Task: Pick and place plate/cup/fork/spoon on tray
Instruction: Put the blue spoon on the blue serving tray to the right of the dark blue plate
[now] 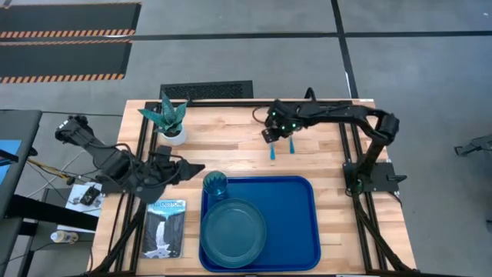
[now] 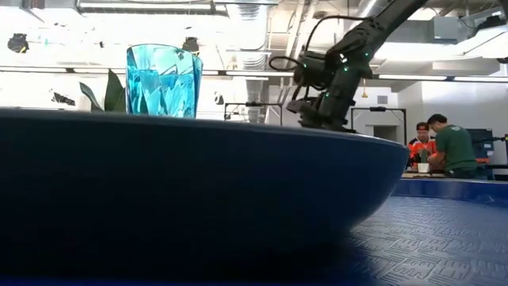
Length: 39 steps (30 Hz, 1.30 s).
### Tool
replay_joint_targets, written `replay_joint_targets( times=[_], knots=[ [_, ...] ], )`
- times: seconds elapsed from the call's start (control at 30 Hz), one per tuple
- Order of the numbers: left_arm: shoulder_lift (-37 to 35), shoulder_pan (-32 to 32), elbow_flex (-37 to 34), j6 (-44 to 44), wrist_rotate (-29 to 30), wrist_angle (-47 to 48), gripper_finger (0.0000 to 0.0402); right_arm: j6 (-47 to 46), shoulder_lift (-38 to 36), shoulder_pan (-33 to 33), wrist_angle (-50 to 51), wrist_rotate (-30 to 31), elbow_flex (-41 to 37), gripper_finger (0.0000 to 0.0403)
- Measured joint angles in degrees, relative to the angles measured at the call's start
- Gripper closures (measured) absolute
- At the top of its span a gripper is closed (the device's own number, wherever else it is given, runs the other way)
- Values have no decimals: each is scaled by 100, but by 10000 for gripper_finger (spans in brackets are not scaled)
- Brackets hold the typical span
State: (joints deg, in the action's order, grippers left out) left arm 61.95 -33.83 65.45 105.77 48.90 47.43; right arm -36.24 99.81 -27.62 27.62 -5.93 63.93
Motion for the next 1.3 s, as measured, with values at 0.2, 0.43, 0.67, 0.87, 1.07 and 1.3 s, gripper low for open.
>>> replay_joint_targets(
  times=[0.2, 0.43, 0.67, 0.87, 1.07, 1.3],
  knots=[
    [-2, 246, -2, -21, 5, 134, 120, -315, 399, 316, -506, 706, -48, 192],
    [1, 328, -4, -55, 50, 164, 120, -537, 812, 406, -751, 786, -14, 197],
    [1, 324, -4, -56, 48, 206, 120, -750, 758, 332, -584, 720, -30, 256],
    [1, 324, -4, -161, 100, 219, 120, -484, 687, 317, -560, 596, -47, 288],
    [1, 324, -4, -161, 105, 265, 120, -438, 675, 438, -527, 572, -47, 241],
    [1, 324, -4, -126, 105, 293, 120, -429, 671, 603, -537, 685, -45, 182]
  ],
)
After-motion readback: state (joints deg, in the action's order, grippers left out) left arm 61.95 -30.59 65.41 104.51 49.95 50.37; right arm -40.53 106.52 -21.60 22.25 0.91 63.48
